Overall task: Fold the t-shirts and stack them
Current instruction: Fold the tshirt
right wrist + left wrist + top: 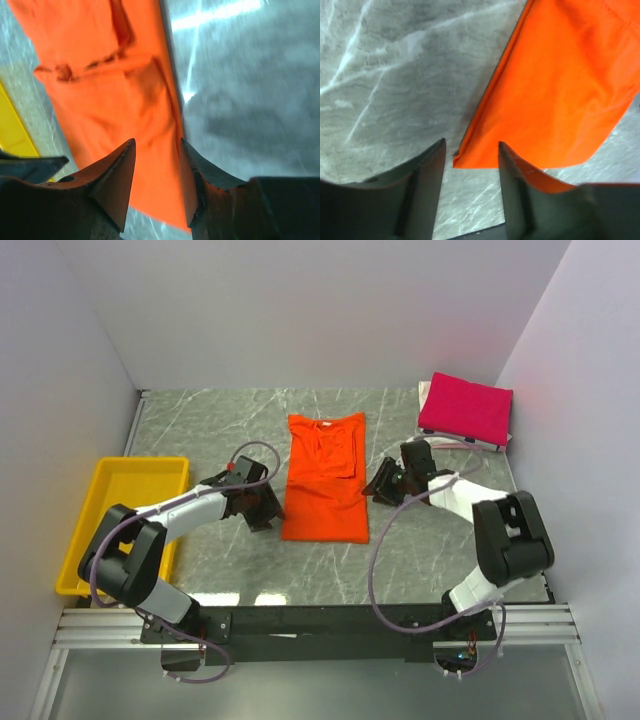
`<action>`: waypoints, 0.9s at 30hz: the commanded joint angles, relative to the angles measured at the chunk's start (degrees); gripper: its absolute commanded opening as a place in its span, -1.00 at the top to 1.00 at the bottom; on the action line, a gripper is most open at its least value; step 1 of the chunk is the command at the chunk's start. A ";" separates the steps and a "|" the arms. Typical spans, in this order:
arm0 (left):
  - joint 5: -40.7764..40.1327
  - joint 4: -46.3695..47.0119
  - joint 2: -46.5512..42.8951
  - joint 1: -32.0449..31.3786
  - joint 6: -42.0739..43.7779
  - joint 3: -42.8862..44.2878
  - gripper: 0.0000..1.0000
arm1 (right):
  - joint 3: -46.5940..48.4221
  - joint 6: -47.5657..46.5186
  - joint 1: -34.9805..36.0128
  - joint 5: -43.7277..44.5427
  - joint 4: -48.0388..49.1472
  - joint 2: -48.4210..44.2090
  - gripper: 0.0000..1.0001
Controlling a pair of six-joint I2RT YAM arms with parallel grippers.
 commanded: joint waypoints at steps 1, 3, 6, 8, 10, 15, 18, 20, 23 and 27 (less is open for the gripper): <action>2.30 -0.43 -1.10 0.06 1.07 -1.41 -0.12 | -3.74 -0.91 -0.18 2.04 -3.29 -7.99 0.03; 3.44 0.01 -1.00 0.06 0.89 -2.72 -0.20 | -8.12 -0.48 0.00 2.04 -3.47 -10.38 0.03; 4.06 0.97 -1.62 -0.02 0.45 -4.39 -0.18 | -14.29 0.75 1.49 1.43 -2.50 -14.34 0.03; 4.85 0.80 -1.45 -0.03 0.37 -4.75 -0.15 | -17.18 1.89 3.15 1.51 -2.41 -16.45 0.02; 4.77 1.32 -1.27 -0.46 0.10 -5.37 -0.13 | -18.69 3.12 5.88 2.30 -1.98 -18.20 -0.02; 4.77 2.82 1.10 -1.61 -0.07 -6.07 -0.01 | -21.24 7.08 9.75 4.41 -0.66 -18.39 -0.03; 5.29 4.14 2.33 -1.78 -0.42 -7.04 0.08 | -21.77 8.22 10.55 4.85 0.49 -16.90 -0.01; 5.12 4.75 3.04 -1.96 -0.43 -7.30 0.12 | -22.12 8.66 10.99 5.29 0.92 -16.28 0.03; 4.86 4.76 4.00 -2.58 0.01 -6.69 0.21 | -21.34 8.49 11.60 6.17 0.75 -15.40 0.25; 4.15 3.27 4.53 -3.36 0.45 -5.46 0.66 | -19.93 7.26 12.66 7.31 -1.09 -14.78 0.77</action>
